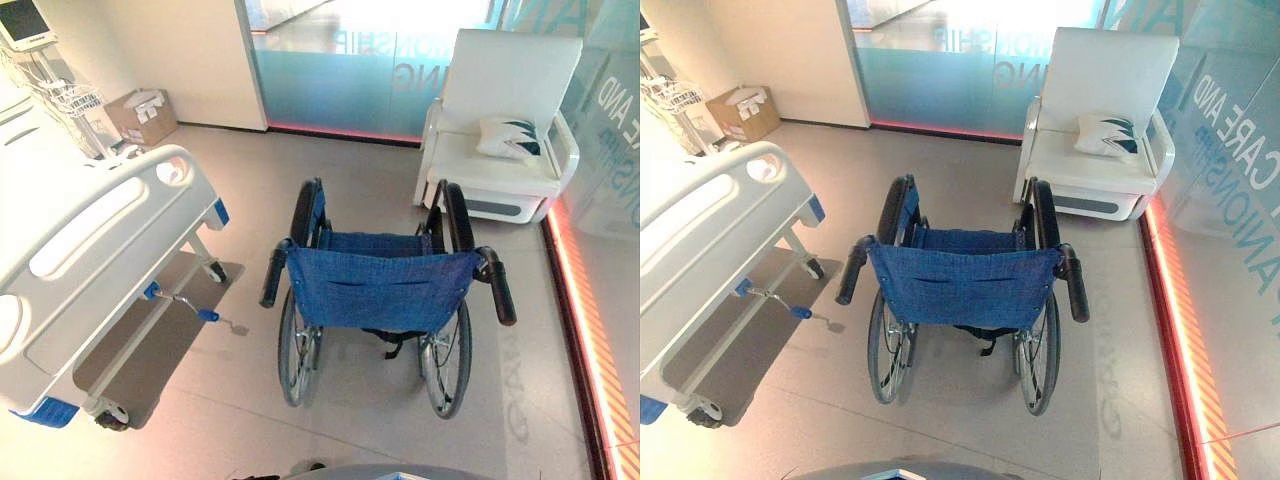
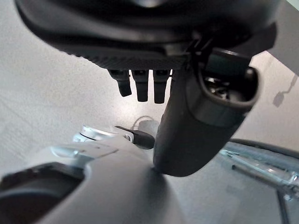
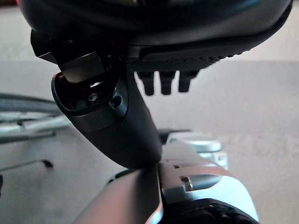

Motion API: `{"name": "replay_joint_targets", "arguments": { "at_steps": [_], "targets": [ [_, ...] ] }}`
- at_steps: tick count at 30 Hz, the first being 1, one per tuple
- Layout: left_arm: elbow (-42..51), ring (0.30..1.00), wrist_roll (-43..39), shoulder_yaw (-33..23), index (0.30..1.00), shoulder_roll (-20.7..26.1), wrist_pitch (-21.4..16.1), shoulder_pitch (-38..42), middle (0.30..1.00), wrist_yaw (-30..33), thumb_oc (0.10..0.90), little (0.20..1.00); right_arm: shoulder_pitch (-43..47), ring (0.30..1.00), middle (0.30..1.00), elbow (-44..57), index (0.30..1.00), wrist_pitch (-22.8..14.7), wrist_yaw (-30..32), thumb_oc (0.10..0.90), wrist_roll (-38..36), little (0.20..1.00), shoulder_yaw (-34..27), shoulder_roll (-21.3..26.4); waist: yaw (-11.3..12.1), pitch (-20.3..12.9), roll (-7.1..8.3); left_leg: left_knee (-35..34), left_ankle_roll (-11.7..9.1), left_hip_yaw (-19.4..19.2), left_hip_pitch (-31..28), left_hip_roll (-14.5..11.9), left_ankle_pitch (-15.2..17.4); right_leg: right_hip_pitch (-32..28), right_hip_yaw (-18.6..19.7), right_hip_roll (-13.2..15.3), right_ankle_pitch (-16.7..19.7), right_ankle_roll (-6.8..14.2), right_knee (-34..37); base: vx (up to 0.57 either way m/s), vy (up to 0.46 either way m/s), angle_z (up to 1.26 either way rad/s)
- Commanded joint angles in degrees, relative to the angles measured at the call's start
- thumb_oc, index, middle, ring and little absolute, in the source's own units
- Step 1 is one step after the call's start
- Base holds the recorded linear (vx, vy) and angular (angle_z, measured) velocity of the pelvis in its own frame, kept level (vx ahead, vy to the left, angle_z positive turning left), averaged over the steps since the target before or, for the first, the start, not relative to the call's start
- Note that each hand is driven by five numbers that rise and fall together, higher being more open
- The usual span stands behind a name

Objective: Push the wheelchair next to the bed

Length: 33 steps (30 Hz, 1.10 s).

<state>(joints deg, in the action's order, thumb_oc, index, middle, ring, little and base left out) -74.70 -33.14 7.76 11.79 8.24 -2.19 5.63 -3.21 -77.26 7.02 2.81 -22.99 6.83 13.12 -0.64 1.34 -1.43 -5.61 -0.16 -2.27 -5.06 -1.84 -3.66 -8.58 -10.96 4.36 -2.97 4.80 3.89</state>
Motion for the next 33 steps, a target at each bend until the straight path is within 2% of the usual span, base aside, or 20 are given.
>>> {"name": "replay_joint_targets", "arguments": {
  "at_steps": [1, 3, 7, 11, 13, 15, 16, 17, 18, 20, 21, 22, 24, 27, 28, 33],
  "targets": [
    [0.40, 0.900, -6.03, -3.54, 0.900, 0.85, -1.46, 4.38, 0.900, -2.70, 0.800, 0.900, 3.95, 0.900, 0.900, 0.45, 0.900, -2.53, -1.86, 0.800, -4.06, 0.900, -3.49, 1.85, 1.10, 2.47, -0.07, 0.61, -2.76, -0.51, -0.86, -2.49, 3.32, 1.54, 1.34, 3.27, 5.02, 1.50, 1.11, 0.00, 0.000, 0.00],
    [3.28, 0.900, -8.86, -5.62, 0.900, 2.66, -0.88, 4.38, 0.900, -3.85, 0.800, 0.900, 3.74, 0.900, 0.900, 2.39, 0.900, -3.96, -1.10, 0.800, -5.61, 0.900, -5.71, 3.65, 1.16, 2.34, -0.02, 0.61, -2.74, -0.47, -0.85, -2.60, 3.32, 1.57, 1.48, 3.14, 4.94, 1.50, 1.11, 0.00, 0.000, 0.00],
    [10.46, 0.900, -14.27, -11.21, 0.900, 6.30, -1.86, 4.21, 0.900, -1.09, 0.800, 0.900, 2.35, 0.900, 0.900, 7.37, 0.900, -7.67, 2.02, 0.800, -7.85, 0.900, -10.58, 6.53, 1.22, 1.93, 0.26, 0.61, -2.80, -0.28, -0.90, -2.78, 3.29, 1.54, 1.55, 3.04, 4.98, 1.63, 1.11, 0.01, -0.008, 0.00],
    [17.64, 0.900, -17.91, -16.63, 0.900, 9.16, -1.49, 3.92, 0.900, 0.44, 0.800, 0.900, 0.51, 0.900, 0.900, 15.43, 0.900, -8.85, 7.41, 0.800, -9.06, 0.900, -14.21, 8.09, 1.09, 1.74, 0.75, 0.61, -2.91, -0.26, -0.94, -2.94, 3.31, 1.51, 1.60, 3.01, 4.99, 1.64, 1.11, 0.02, -0.024, 0.00],
    [22.06, 0.900, -18.90, -18.37, 0.900, 9.77, -2.24, 3.31, 0.900, 1.50, 0.800, 0.900, -0.65, 0.900, 0.900, 20.71, 0.900, -9.04, 11.31, 0.800, -9.42, 0.900, -16.04, 8.59, 1.01, 1.74, 0.96, 0.61, -2.93, -0.18, -0.94, -2.97, 3.28, 1.50, 1.67, 3.00, 5.07, 1.67, 1.11, 0.00, 0.000, 0.00],
    [29.11, 0.900, -18.80, -21.40, 0.900, 10.83, -3.49, 2.25, 0.900, 3.03, 0.800, 0.900, -2.58, 0.900, 0.900, 30.60, 0.900, -7.58, 17.55, 0.800, -9.35, 0.900, -19.19, 9.13, 0.66, 1.73, 1.23, 0.61, -2.90, -0.10, -1.06, -2.96, 3.39, 1.40, 1.88, 2.93, 5.06, 1.65, 1.11, 0.00, 0.000, 0.00],
    [30.47, 0.900, -18.90, -21.93, 0.900, 10.93, -3.57, 2.04, 0.900, 3.38, 0.800, 0.900, -2.97, 0.900, 0.900, 32.49, 0.900, -7.29, 18.71, 0.800, -9.20, 0.900, -19.80, 9.14, 0.61, 1.72, 1.26, 0.61, -2.90, -0.07, -1.08, -2.95, 3.39, 1.37, 1.91, 2.92, 5.05, 1.64, 1.11, 0.03, -0.009, -0.01],
    [34.60, 0.900, -18.53, -23.72, 0.900, 11.19, -5.20, 1.43, 0.900, 4.39, 0.800, 0.900, -4.01, 0.900, 0.900, 37.76, 0.900, -7.43, 22.17, 0.800, -8.99, 0.900, -21.55, 9.19, 0.45, 1.67, 1.29, 0.61, -2.88, 0.03, -1.12, -2.90, 3.46, 1.34, 2.04, 2.89, 5.02, 1.65, 1.11, 0.00, 0.000, 0.00],
    [35.05, 0.900, -18.53, -23.92, 0.900, 11.17, -5.60, 1.30, 0.900, 4.43, 0.800, 0.900, -4.18, 0.900, 0.900, 38.32, 0.900, -7.93, 22.87, 0.800, -8.80, 0.900, -21.70, 9.15, 0.42, 1.66, 1.30, 0.61, -2.87, 0.03, -1.13, -2.89, 3.47, 1.32, 2.06, 2.88, 5.01, 1.65, 1.11, 0.04, -0.004, 0.00],
    [42.61, 0.900, -17.50, -26.53, 0.900, 11.70, -7.29, 0.55, 0.900, 6.29, 0.800, 0.900, -4.73, 0.900, 0.900, 45.90, 0.900, -9.21, 28.97, 0.800, -6.51, 0.900, -25.10, 9.37, 0.36, 1.59, 1.32, 0.61, -2.78, 0.15, -1.21, -2.85, 3.53, 1.14, 2.25, 2.83, 4.78, 1.53, 1.11, 0.03, -0.003, 0.00],
    [43.11, 0.900, -17.27, -26.65, 0.900, 11.68, -7.28, 0.47, 0.900, 6.52, 0.800, 0.900, -4.81, 0.900, 0.900, 46.48, 0.900, -9.12, 29.37, 0.800, -6.25, 0.900, -25.30, 9.35, 0.36, 1.59, 1.32, 0.61, -2.77, 0.15, -1.23, -2.86, 3.54, 1.12, 2.26, 2.83, 4.76, 1.52, 1.11, 0.00, 0.000, 0.00],
    [46.71, 0.900, -15.21, -27.78, 0.900, 11.88, -9.10, 0.14, 0.900, 7.71, 0.800, 0.900, -4.84, 0.900, 0.900, 50.54, 0.900, -10.32, 33.16, 0.800, -4.43, 0.900, -27.24, 9.55, 0.34, 1.50, 1.30, 0.61, -2.75, 0.16, -1.30, -2.93, 3.55, 1.02, 2.32, 2.84, 4.66, 1.46, 1.11, 0.00, 0.000, 0.00],
    [50.91, 0.900, -12.88, -28.67, 0.900, 12.32, -9.91, 0.15, 0.900, 9.94, 0.800, 0.900, -4.47, 0.900, 0.900, 55.38, 0.900, -11.06, 35.79, 0.800, -3.23, 0.900, -28.96, 9.80, 0.38, 1.42, 1.18, 0.61, -2.76, 0.31, -1.34, -2.94, 3.52, 0.95, 2.43, 2.81, 4.56, 1.36, 1.11, 0.02, 0.001, 0.00],
    [55.46, 0.900, -10.10, -29.48, 0.900, 12.96, -11.22, 0.32, 0.900, 11.13, 0.800, 0.900, -3.67, 0.900, 0.900, 61.13, 0.900, -11.63, 36.88, 0.800, -0.83, 0.900, -30.23, 10.31, 0.43, 1.41, 1.05, 0.61, -2.70, 0.39, -1.06, -2.88, 3.01, 1.20, 2.57, 2.82, 4.89, 1.17, 1.11, 0.00, 0.000, 0.00],
    [60.27, 0.900, -10.76, -29.99, 0.900, 13.34, -9.66, 0.74, 0.900, 11.27, 0.800, 0.900, -2.65, 0.900, 0.900, 66.45, 0.900, -10.57, 37.03, 0.800, 0.46, 0.900, -30.65, 10.76, 0.51, 1.26, 0.90, 0.61, -2.76, 0.46, -1.03, -2.89, 2.94, 1.20, 2.71, 2.83, 4.81, 1.10, 1.11, 0.00, 0.000, 0.00],
    [68.80, 0.900, -15.58, -28.78, 0.900, 12.92, -6.62, 1.79, 0.900, 8.31, 0.800, 0.900, -0.24, 0.900, 0.900, 75.71, 0.900, -9.41, 34.45, 0.800, 2.61, 0.900, -29.43, 10.88, 0.54, 0.95, 0.57, 0.61, -2.85, 0.27, -1.05, -2.99, 2.86, 1.20, 3.02, 2.94, 4.68, 1.08, 1.11, 0.02, 0.010, -0.02]
  ]
}}
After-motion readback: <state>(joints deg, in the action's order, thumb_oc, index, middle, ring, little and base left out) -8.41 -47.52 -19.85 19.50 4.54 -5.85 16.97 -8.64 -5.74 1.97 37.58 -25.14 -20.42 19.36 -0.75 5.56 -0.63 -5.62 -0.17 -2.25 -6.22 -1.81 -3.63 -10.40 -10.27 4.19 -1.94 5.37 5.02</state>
